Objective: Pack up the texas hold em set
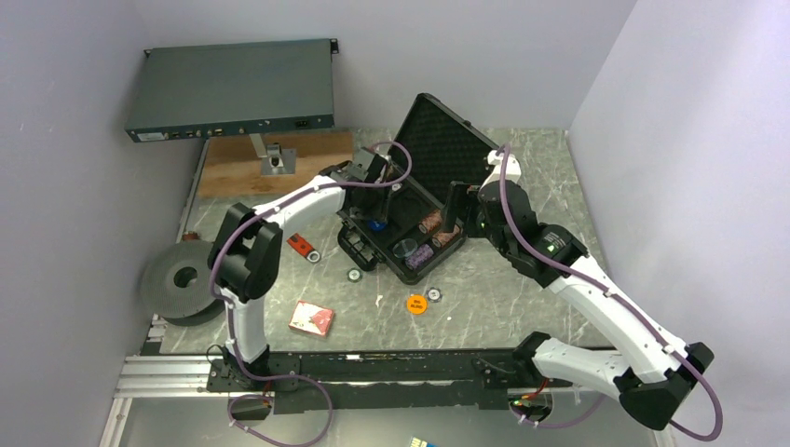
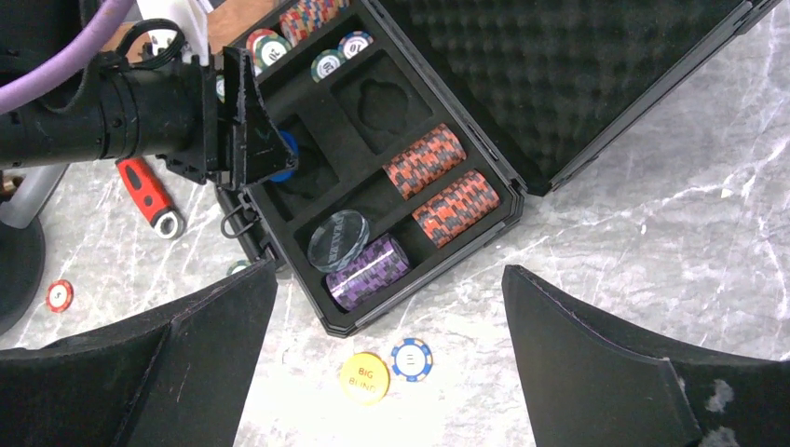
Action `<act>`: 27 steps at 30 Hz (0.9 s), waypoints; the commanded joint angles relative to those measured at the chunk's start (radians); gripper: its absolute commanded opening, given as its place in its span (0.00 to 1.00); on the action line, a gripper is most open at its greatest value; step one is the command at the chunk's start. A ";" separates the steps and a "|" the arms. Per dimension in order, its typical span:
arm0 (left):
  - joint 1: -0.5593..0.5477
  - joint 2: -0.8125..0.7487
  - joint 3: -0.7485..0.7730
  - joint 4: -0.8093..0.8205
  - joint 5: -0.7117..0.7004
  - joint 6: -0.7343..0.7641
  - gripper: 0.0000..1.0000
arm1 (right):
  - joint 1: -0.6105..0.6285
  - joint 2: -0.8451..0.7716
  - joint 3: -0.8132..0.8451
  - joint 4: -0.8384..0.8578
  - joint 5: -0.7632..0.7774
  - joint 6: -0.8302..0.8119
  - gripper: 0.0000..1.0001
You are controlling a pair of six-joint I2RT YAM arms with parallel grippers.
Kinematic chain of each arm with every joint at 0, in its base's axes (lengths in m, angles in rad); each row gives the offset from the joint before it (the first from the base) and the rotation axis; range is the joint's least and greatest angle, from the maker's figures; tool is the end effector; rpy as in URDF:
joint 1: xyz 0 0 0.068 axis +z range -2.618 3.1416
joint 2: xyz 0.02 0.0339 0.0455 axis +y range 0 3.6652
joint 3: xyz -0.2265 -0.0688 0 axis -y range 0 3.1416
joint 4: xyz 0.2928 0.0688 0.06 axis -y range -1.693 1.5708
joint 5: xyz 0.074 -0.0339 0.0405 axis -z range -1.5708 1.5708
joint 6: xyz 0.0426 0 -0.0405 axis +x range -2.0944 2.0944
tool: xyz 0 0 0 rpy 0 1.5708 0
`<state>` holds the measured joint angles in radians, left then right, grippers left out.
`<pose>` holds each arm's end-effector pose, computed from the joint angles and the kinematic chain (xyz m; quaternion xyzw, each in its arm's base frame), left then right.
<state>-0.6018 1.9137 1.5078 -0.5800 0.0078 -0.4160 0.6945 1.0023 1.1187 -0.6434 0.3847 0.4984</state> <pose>0.3734 -0.2569 0.1691 0.0899 0.9533 -0.1437 0.2499 0.2254 0.1669 0.3409 0.0115 0.8561 0.1378 0.4979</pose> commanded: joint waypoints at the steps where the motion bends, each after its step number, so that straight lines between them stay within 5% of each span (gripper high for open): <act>1: -0.008 0.026 0.042 0.041 0.016 0.019 0.34 | -0.004 0.005 -0.001 0.010 -0.001 0.012 0.94; 18: -0.041 0.062 0.044 0.010 -0.005 0.023 0.38 | -0.008 0.025 0.003 0.021 -0.019 0.009 0.94; 27: -0.048 0.041 0.041 -0.019 -0.067 0.014 0.62 | -0.009 0.033 0.001 0.022 -0.035 0.013 0.94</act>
<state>-0.6445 1.9686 1.5208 -0.5739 -0.0151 -0.4065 0.6895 1.0328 1.1152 -0.6449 0.3573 0.5026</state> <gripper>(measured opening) 0.580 0.944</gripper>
